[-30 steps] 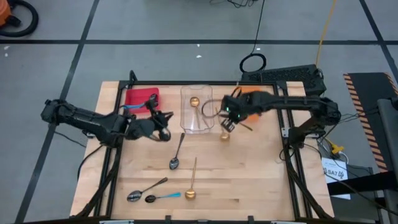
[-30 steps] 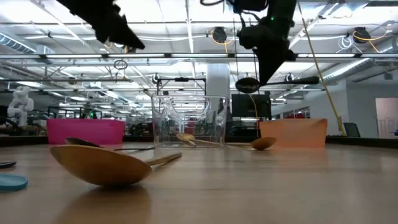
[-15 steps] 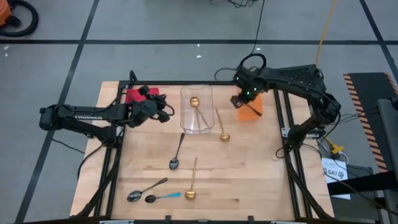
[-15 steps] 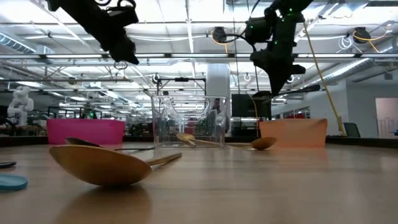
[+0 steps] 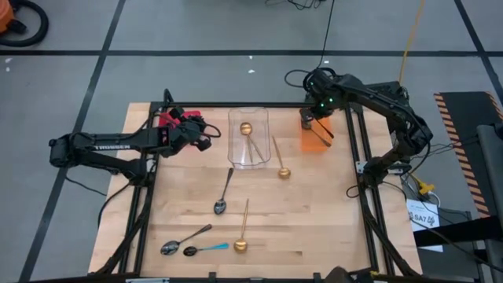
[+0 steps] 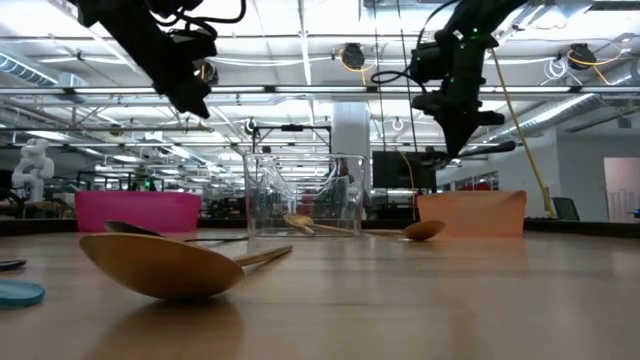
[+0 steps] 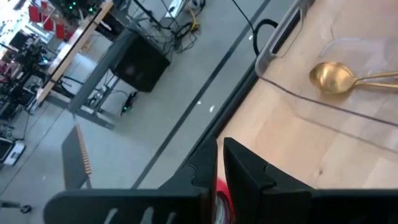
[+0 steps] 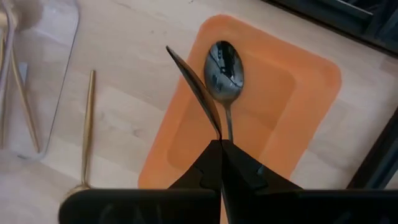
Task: Sort silverware by color (type)
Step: Put the black spoon into the orange bin
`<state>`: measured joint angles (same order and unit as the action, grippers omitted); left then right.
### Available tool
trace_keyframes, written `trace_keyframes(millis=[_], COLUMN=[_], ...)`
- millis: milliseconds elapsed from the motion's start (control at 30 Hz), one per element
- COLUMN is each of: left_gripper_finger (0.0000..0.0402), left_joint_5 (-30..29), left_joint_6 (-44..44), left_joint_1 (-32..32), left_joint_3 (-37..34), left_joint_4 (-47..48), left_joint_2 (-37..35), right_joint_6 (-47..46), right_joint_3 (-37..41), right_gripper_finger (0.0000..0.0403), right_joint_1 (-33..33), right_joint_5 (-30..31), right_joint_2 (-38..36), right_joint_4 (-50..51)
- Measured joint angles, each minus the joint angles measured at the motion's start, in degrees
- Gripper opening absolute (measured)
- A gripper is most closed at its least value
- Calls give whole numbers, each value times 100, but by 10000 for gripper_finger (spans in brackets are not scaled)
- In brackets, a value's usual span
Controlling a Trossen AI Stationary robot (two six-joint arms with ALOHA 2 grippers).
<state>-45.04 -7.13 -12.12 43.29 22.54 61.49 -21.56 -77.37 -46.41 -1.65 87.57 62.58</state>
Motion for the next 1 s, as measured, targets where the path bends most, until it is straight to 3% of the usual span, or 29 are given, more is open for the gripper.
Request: trace_keyframes(millis=[733,1000], left_gripper_finger=[37,37], left_joint_5=[2,2], left_joint_6=[145,240], left_joint_1=[2,2], left_joint_3=[-2,-2], left_joint_4=[244,400], left_joint_2=[0,0], right_joint_6=[-609,-840], right_joint_3=[0,525], right_gripper_finger=[0,0], right_joint_1=[-164,-163], right_joint_5=[2,-11], right_joint_2=[55,57], right_joint_4=[-135,-792])
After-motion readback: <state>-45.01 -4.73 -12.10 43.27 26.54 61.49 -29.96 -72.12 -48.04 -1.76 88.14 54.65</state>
